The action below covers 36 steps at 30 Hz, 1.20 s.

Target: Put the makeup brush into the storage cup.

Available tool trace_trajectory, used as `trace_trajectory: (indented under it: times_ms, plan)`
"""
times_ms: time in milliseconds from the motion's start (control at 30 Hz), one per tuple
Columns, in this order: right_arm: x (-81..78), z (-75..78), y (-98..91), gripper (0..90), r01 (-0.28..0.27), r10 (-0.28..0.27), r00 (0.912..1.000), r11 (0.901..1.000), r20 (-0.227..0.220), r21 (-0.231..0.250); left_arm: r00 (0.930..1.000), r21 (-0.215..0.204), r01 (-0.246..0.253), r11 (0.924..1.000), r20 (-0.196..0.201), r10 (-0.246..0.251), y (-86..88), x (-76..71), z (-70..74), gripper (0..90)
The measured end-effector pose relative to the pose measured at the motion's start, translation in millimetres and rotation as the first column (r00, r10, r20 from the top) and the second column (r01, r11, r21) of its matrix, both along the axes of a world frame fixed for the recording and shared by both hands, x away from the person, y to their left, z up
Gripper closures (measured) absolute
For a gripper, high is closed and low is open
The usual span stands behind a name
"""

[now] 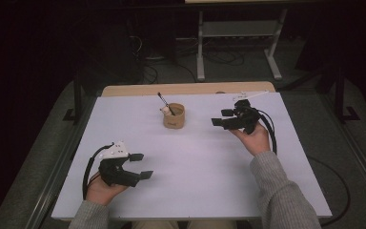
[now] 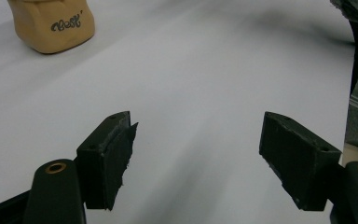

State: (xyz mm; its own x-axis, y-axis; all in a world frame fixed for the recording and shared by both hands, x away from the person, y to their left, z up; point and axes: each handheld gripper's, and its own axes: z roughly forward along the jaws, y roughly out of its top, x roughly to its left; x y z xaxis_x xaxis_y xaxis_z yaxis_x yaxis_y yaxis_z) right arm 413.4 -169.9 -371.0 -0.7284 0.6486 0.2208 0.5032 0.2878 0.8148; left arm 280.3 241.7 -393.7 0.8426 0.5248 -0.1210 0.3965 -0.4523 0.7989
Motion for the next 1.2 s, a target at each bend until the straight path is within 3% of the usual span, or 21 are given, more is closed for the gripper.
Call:
trace_trajectory:
  times_ms: [1000, 1200]
  plan:
    - [-40.2, -11.9, -30.5, 29.2, 0.014, -0.014, 0.9999, 0.9998, -0.006, 0.011, 0.9995, 0.004, -0.023, 0.9997, 0.022, 0.023, 1.4, -0.2, 0.5, 23.7]
    - [-47.7, -13.0, -32.3, 28.7, 0.014, -0.014, 0.9999, 0.9998, 0.009, 0.015, 0.999, 0.005, -0.038, 0.9993, 0.026, 0.038, 2.1, -0.4, 0.5, 23.1]
